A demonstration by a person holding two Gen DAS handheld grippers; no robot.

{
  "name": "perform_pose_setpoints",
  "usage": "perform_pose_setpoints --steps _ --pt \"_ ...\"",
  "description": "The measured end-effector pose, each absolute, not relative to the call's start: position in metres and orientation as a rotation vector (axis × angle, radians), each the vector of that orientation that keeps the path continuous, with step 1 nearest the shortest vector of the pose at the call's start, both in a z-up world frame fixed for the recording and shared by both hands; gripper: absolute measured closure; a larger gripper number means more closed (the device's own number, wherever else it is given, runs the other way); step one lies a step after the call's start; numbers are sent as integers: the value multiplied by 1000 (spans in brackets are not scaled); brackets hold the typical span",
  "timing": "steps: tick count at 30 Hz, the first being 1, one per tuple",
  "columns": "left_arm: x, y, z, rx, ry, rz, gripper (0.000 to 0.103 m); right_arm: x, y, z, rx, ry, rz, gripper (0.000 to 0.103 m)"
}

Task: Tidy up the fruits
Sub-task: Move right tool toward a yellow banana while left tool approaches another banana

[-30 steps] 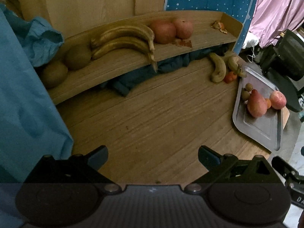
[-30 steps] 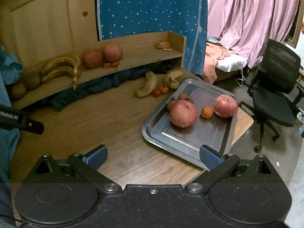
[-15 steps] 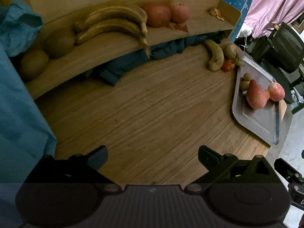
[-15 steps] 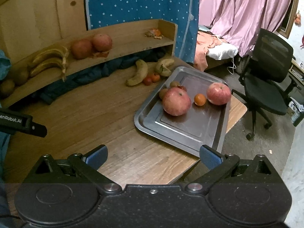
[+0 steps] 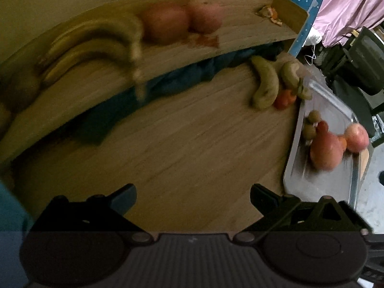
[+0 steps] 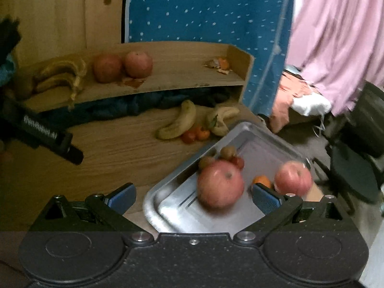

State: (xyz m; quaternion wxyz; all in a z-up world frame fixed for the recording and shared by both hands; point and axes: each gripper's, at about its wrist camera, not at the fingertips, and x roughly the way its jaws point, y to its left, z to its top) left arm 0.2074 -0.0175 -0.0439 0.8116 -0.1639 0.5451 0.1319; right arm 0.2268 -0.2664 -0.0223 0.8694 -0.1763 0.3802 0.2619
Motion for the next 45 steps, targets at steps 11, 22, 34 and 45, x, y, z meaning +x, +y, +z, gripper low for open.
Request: perform_pose_setpoints --steps 11,22,34,45 --pt "330 -44 -59 -331 1163 310 0 357 -264 -57 -502 735 686 4" --pt "395 -47 -76 -389 1173 410 0 421 -253 -76 -475 743 755 8" --pt "429 -53 -90 -464 1172 406 11 450 -239 -96 -426 806 842 17" --pt "444 -52 -103 -488 1213 375 38 462 -225 -109 -399 869 839 23"
